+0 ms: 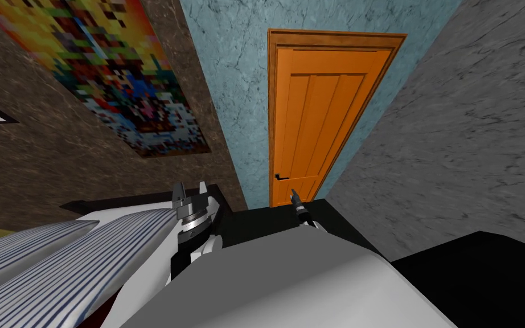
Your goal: Pull the door open
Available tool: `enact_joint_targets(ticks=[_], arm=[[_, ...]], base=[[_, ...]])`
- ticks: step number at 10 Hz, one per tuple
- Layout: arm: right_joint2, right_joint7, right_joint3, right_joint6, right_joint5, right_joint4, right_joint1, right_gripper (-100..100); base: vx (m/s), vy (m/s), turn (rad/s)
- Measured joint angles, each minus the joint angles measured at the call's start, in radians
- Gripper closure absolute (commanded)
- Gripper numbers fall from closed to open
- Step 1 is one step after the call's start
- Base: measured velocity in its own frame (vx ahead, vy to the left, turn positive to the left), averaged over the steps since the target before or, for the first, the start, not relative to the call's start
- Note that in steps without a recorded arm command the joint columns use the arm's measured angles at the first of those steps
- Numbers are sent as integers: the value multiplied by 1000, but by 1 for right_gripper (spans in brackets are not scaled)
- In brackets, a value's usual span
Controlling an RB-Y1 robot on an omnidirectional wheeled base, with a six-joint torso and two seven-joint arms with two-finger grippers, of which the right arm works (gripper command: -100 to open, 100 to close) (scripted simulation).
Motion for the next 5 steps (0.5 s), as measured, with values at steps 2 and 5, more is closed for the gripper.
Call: enact_joint_targets(ticks=[2,5], arm=[[-6,-4,-1,-5,-4,37,-14,-100],[-9,-5,-2,-23,-8,104,-37,-100]], base=[[115,13,27],[135,16,33]])
